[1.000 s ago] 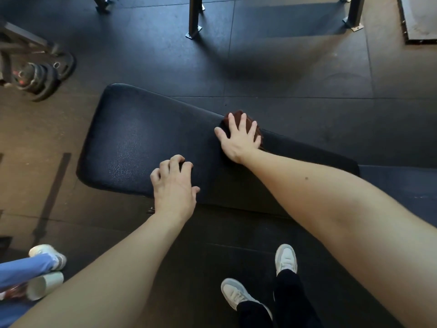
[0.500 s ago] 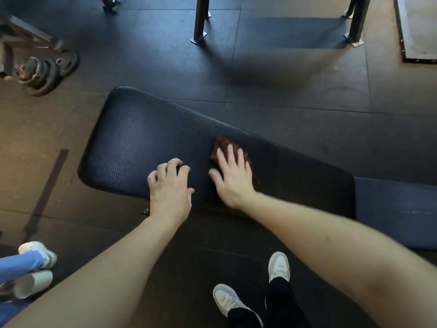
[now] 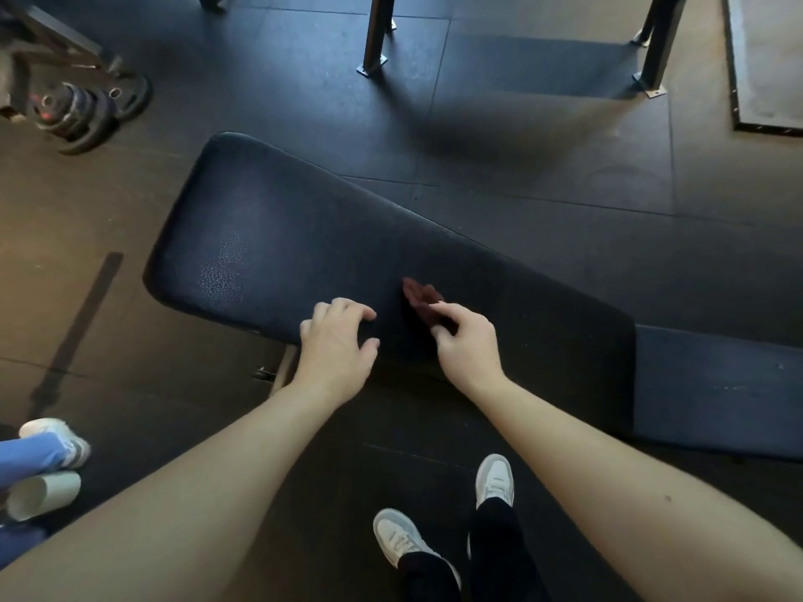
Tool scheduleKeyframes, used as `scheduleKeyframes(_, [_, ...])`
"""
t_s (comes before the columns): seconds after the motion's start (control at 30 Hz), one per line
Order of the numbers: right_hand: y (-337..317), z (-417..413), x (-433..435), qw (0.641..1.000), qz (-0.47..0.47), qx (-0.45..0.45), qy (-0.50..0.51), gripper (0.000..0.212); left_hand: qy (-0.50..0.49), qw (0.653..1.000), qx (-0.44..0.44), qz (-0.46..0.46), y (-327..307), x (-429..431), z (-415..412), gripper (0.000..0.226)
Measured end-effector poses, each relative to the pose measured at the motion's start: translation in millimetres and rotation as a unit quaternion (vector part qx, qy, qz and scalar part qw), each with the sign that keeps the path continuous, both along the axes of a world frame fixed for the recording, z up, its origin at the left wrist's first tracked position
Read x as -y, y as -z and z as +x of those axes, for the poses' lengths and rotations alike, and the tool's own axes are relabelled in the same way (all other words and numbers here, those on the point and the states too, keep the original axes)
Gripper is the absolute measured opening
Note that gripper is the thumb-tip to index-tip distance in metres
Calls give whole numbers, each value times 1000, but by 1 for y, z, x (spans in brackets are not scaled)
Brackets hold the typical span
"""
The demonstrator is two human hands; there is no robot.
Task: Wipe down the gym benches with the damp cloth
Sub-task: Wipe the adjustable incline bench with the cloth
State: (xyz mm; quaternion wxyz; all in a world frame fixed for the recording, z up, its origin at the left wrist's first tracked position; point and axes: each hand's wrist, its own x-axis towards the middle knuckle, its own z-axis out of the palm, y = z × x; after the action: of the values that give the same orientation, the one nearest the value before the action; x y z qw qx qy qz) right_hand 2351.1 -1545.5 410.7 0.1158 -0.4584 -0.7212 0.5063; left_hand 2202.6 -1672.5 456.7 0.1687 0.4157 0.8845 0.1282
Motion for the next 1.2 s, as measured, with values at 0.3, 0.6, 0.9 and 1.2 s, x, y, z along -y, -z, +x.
scheduleKeyframes(0.3, [-30, 79, 28, 970, -218, -100, -29, 30, -25, 932, 348, 100, 2, -4, 53, 58])
scheduleKeyframes(0.6, [-29, 126, 18, 928, -340, -139, -64, 21, -5, 957, 281, 67, 1, -5, 88, 16])
scheduleKeyframes(0.9, [-32, 191, -24, 963, -239, -75, -102, 31, -39, 964, 254, 61, -14, -28, 163, 20])
scheduleKeyframes(1.2, [-56, 215, -76, 952, -230, -12, -200, 11, -108, 972, 196, 70, -28, -59, 207, 13])
